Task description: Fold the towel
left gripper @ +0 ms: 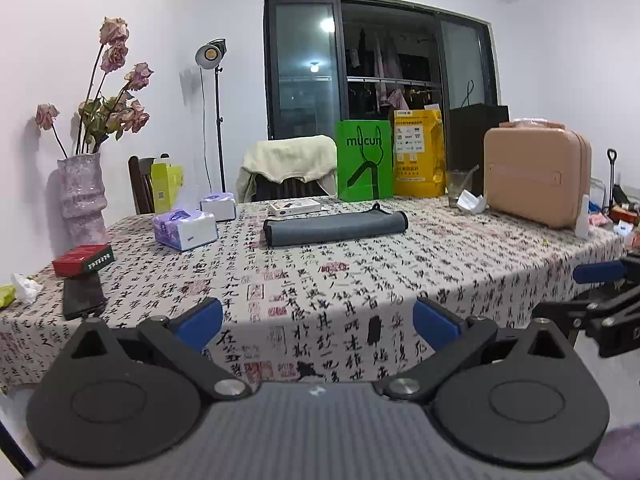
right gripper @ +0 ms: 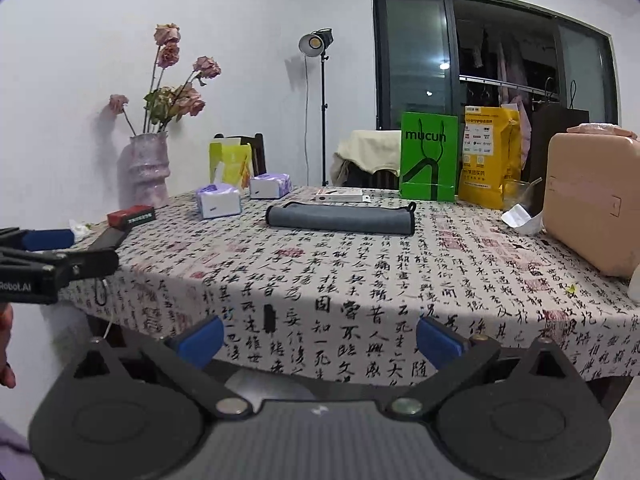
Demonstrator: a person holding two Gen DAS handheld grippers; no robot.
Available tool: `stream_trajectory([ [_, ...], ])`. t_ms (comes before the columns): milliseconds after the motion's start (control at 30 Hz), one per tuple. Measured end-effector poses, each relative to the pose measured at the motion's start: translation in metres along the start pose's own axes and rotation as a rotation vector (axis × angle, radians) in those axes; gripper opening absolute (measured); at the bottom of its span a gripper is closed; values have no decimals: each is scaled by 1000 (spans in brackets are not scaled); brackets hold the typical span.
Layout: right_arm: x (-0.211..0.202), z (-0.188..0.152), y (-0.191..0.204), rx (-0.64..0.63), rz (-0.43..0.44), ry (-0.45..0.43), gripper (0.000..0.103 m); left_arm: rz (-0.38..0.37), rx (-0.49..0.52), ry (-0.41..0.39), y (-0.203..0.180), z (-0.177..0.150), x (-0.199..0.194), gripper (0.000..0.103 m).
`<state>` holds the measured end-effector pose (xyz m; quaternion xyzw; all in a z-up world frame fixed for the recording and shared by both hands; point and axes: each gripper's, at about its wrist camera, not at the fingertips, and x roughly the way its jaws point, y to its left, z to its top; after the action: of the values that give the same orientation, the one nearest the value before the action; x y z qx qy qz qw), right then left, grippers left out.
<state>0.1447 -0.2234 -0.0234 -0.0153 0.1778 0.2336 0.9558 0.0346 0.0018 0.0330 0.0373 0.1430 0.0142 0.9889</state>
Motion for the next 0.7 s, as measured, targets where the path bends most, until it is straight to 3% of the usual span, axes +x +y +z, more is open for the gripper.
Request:
stream_trajectory([
  [200,-22,-7,0,22,-4,-12,103,-4,12,37,-7,-12,-10,103],
  [433,-31,-12,3,16,-11,3,103,-3,-41,113,-1,-22,-14,103],
  [700,-35,-14,6,7,-23,2,103,-9,-18,101,-10,-22,-17,103],
])
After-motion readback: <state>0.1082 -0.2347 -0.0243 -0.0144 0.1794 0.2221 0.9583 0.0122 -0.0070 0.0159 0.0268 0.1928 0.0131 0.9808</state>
